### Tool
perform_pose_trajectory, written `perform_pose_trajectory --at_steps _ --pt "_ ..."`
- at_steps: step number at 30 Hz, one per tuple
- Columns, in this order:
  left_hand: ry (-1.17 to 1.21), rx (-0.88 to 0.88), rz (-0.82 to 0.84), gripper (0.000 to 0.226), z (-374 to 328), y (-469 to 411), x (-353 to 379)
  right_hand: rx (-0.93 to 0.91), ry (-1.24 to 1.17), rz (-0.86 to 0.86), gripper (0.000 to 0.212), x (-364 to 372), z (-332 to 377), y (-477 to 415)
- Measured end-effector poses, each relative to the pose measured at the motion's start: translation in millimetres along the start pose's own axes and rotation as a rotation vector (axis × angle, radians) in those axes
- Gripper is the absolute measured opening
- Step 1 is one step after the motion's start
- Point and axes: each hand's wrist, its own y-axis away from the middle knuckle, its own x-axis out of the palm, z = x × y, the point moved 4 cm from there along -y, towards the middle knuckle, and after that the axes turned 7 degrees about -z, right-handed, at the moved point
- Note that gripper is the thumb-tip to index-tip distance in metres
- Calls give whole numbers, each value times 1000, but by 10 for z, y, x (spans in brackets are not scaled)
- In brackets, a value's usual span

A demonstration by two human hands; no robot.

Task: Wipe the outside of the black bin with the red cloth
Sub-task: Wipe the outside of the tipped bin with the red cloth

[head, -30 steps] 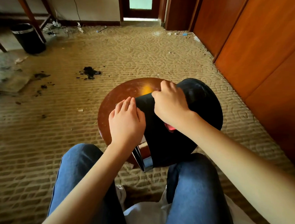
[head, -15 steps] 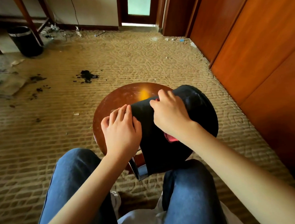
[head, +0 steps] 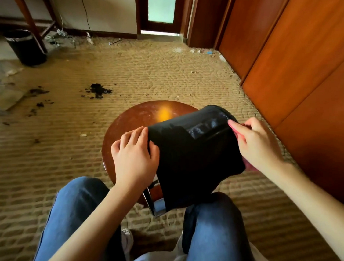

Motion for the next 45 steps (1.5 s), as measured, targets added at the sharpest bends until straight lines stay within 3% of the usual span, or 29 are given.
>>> perform_pose_trajectory --at_steps 4,8,11,15,18,23,26,32,38,45 --pt "-1 -29 18 55 30 -79 24 -16 -70 -110 41 101 464 114" --pt "-1 -36 28 55 55 -105 38 -319 -249 -115 42 117 1483 586" --pt "10 -39 32 56 67 -112 39 -442 -246 -106 38 67 1422 583" --pt "24 -47 34 56 67 -136 53 -160 -46 -251 36 81 357 170" --pt "28 -51 39 56 66 -128 53 10 14 -227 35 115 197 134" --pt "45 -65 62 59 85 -173 45 -222 -66 -126 34 -104 452 141" --pt "63 -78 64 60 100 -189 50 -58 -47 -233 29 -628 151 -43" --pt "75 -78 55 59 84 -156 39 198 -178 -268 24 -1132 -349 -233" --pt "85 -74 46 58 74 -122 36 -54 100 -421 16 -1306 -240 -255" --pt "98 -75 35 56 76 -117 34 69 -243 -435 25 -1228 -196 -249"
